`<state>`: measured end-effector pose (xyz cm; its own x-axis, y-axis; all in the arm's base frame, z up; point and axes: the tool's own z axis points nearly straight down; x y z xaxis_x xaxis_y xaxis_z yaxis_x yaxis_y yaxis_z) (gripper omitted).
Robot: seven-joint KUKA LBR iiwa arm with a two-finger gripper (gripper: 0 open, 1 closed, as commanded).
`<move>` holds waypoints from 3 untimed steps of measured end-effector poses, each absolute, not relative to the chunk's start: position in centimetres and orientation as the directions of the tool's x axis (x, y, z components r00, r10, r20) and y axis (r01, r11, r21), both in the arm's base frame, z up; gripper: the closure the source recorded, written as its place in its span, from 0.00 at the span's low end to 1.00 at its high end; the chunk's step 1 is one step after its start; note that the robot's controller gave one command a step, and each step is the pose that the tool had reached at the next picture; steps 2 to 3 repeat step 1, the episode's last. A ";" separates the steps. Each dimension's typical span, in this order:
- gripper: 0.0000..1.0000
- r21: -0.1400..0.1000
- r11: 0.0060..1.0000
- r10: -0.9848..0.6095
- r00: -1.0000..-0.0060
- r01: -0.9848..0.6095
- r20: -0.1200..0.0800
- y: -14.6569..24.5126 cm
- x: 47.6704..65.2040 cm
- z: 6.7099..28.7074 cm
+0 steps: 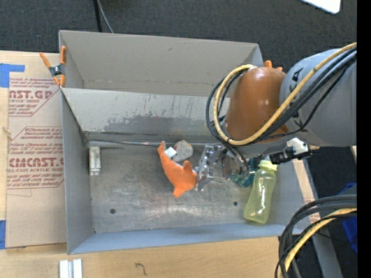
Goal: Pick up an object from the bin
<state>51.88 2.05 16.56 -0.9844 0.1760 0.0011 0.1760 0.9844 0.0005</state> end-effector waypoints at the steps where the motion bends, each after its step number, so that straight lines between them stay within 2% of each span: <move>1: 1.00 0.001 0.982 0.188 -0.982 0.188 -0.002 3.0 50.6 25.5; 3: 1.00 0.001 0.982 0.188 -0.982 0.188 -0.002 3.0 50.6 25.5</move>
Offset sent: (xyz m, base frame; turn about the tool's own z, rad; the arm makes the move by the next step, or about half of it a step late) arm 0.0000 0.0000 0.0000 0.0000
